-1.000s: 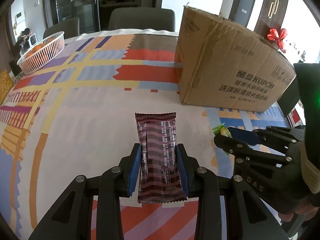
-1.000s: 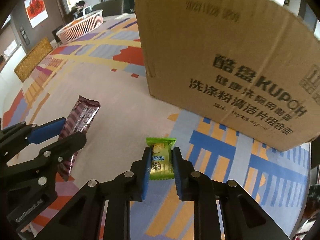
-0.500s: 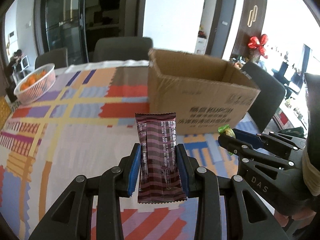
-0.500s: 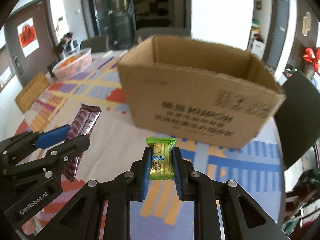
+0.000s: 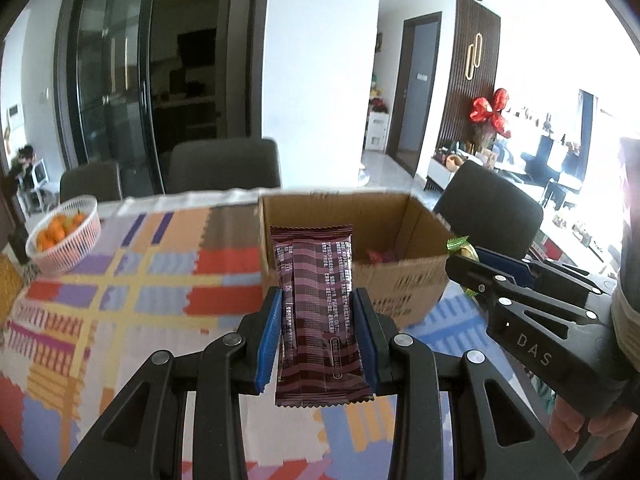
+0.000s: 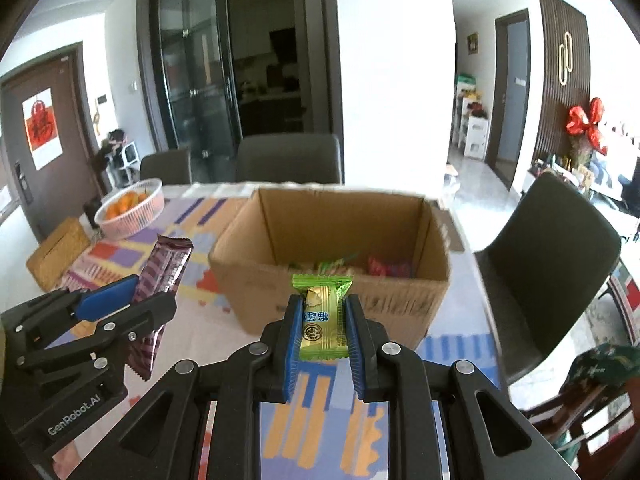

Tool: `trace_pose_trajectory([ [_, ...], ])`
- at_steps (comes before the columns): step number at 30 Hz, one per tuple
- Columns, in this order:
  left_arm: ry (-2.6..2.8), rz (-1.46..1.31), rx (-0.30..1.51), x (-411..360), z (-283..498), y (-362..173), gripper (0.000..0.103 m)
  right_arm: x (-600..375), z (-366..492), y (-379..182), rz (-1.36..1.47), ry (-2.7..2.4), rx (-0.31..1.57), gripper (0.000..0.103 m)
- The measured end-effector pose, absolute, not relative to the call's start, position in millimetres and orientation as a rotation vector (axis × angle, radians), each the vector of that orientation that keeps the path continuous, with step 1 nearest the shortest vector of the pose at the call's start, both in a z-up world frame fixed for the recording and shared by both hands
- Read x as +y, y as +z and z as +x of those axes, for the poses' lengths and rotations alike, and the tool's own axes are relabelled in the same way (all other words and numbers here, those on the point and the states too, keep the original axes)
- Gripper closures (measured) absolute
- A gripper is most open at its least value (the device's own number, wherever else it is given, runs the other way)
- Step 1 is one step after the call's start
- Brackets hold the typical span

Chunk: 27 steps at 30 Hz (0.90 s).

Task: Organize snacks
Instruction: 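Carry the striped bar and yellow-green candy over the box, then open both grippers to drop the bar and candy into the box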

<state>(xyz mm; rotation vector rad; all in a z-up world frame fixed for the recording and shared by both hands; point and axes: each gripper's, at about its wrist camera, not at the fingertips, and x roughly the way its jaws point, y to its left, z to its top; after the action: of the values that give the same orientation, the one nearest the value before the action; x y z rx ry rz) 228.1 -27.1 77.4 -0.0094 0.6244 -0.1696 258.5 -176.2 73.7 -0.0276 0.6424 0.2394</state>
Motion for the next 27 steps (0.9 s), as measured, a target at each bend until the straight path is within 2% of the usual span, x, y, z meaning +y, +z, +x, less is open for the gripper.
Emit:
trace_pose_trajectory([
  [8, -0.176, 0.031, 0.581, -36, 259, 105, 0.068, -185, 285, 99, -0.012, 0.231, 0.621, 0.081],
  [18, -0.211, 0.022, 0.699, -38, 328, 104, 0.068, -187, 333, 112, -0.032, 0.205, 0.681, 0.081],
  [27, -0.196, 0.004, 0.796, -38, 370, 86, 0.066, -189, 369, 95, -0.033, 0.217, 0.794, 0.081],
])
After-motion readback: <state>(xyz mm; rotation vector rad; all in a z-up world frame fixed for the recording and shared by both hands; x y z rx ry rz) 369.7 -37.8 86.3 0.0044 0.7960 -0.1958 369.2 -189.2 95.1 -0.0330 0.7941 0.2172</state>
